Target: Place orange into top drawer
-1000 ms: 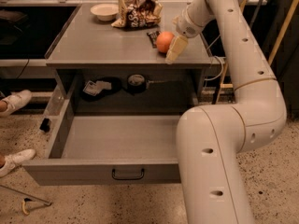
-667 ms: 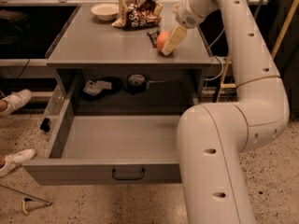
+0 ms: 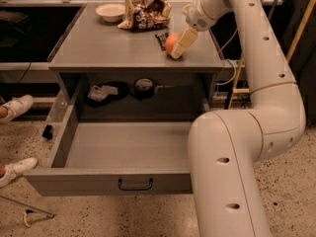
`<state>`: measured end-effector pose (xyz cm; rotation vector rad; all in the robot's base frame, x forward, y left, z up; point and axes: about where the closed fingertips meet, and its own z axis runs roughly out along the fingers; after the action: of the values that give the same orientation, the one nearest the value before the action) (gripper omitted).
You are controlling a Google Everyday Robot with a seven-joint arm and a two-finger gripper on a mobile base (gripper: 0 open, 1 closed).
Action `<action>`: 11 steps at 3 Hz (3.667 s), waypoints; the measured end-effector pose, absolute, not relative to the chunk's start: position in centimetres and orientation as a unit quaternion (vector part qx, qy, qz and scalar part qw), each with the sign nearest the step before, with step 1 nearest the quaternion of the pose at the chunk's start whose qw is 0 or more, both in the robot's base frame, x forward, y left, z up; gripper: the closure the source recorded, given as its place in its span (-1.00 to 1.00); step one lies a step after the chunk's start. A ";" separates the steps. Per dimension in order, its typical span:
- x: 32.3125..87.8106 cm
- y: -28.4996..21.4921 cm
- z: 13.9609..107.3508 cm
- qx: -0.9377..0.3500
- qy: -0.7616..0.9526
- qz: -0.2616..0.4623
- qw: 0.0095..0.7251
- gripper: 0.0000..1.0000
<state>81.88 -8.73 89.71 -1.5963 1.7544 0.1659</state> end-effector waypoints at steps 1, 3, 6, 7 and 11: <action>82.1 -8.4 87.8 -0.621 0.691 0.077 0.362 -1.00; 82.4 -7.4 85.9 -0.623 0.693 0.090 0.351 -1.00; 82.4 -7.4 85.9 -0.623 0.693 0.090 0.351 -0.16; 82.4 -7.4 85.9 -0.623 0.693 0.090 0.351 0.31; 80.0 -6.2 85.0 -0.638 0.681 0.139 0.330 1.00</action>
Offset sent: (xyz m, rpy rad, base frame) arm 0.0192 -0.0052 -0.0264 0.0045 0.0760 -0.0008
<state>80.02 -6.21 84.99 -1.6695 1.7818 0.3641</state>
